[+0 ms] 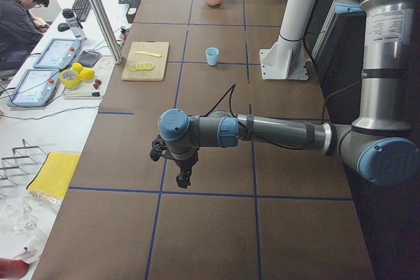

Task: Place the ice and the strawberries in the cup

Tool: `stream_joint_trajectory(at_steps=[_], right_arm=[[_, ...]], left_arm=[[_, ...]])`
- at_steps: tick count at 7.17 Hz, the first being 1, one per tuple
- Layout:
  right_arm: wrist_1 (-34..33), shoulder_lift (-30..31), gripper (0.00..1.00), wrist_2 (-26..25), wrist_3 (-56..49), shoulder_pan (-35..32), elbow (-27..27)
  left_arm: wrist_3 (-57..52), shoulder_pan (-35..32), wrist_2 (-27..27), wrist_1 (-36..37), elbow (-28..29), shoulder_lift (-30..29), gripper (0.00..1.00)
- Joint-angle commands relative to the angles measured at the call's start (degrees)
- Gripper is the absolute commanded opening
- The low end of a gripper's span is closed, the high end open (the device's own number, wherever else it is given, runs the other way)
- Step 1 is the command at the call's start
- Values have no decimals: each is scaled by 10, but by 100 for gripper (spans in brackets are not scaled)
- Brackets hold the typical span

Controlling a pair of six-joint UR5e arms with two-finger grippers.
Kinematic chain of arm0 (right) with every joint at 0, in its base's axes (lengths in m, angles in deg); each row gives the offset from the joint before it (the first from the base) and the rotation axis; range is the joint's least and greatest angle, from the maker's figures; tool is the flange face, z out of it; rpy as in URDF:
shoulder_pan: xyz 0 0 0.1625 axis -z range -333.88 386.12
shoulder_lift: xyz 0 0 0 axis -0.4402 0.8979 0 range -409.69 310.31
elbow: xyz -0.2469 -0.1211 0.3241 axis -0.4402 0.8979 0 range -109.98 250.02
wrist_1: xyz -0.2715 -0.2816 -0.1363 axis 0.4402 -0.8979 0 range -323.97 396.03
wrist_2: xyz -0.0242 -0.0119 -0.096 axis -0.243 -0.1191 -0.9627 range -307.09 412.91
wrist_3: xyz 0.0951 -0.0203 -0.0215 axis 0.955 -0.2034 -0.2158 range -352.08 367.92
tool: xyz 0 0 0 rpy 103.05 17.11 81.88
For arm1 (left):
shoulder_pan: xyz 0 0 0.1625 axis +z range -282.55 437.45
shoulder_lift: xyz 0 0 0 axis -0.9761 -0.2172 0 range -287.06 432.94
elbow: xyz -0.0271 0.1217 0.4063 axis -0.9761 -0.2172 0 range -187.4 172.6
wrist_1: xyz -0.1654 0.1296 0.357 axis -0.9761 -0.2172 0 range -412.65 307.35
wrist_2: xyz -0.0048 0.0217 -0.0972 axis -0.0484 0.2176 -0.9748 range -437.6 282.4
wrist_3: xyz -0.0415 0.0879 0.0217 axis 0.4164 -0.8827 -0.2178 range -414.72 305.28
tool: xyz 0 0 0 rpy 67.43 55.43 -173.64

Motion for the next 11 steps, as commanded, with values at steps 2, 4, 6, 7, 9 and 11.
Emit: stream_joint_trajectory(at_steps=[2,4,6,7,9,11], right_arm=[[0,1,100,2,1,0,0],[0,1,100,2,2,0,1],[0,2,100,2,2,0,1],[-1,2,100,2,2,0,0],[0,2,100,2,2,0,1],[0,7,100,1,1,-1,0]], left_arm=[[-1,0,0,0,4,4,100],[-1,-1,0,0,4,7,100],[-1,0,0,1,4,7,100],[0,0,1,1,5,7,100],[0,-1,1,1,4,8,100],[0,0,0,1,7,12,100]])
